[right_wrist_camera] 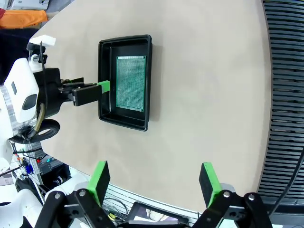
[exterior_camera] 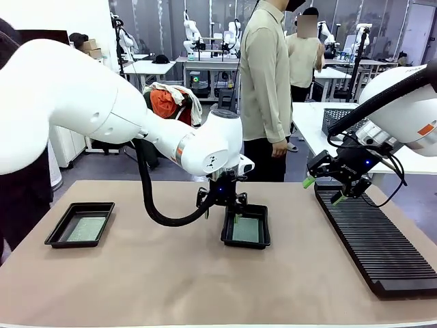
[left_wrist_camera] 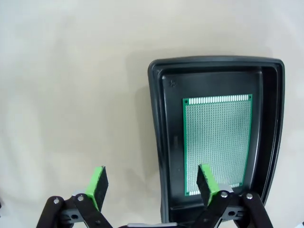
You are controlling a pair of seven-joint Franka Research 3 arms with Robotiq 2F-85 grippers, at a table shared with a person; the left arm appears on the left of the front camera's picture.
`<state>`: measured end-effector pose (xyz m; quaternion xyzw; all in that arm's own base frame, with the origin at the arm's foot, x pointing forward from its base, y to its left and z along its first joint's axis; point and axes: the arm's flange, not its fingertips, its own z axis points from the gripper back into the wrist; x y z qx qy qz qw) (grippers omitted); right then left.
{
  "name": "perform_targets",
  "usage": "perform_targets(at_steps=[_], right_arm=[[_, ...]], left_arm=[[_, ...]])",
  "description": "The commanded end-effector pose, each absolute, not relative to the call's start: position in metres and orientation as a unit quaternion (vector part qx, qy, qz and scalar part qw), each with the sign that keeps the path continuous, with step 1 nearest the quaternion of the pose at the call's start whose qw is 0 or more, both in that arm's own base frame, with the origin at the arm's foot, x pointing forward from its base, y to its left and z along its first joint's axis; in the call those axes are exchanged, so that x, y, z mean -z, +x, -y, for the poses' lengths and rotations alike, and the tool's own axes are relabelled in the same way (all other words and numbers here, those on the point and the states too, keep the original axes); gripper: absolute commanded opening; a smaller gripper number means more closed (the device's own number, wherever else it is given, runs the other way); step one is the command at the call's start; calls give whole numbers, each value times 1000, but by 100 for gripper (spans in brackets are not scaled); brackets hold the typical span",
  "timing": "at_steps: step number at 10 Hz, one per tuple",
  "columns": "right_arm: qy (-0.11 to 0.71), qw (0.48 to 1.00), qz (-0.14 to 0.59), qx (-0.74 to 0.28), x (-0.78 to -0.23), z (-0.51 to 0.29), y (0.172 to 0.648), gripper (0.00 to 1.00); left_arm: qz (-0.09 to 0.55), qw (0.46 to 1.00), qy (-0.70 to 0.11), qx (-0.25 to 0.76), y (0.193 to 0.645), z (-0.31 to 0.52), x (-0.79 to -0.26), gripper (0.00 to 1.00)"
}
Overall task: Inspect and transfer BCBs to ESD trays.
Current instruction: Pick up the ESD tray and place it on the left side of the table.
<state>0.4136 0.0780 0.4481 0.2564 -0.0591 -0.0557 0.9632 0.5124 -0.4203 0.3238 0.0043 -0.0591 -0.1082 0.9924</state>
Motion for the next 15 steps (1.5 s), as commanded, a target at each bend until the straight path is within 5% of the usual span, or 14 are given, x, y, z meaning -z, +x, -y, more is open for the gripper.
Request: perform_targets(at_steps=[1, 4, 13, 15], right_arm=[[252, 964, 56, 66, -450, -79, 413, 100], [252, 964, 56, 66, -450, -79, 413, 100], [252, 964, 56, 66, -450, -79, 413, 100], [252, 964, 56, 66, -450, -79, 413, 100]], left_arm=[[80, 993, 8, 90, 518, 426, -317, 100], [82, 993, 12, 81, 522, 428, -311, 92], [78, 994, 1, 75, 523, 422, -307, 36], [75, 994, 3, 76, 523, 423, -306, 31]])
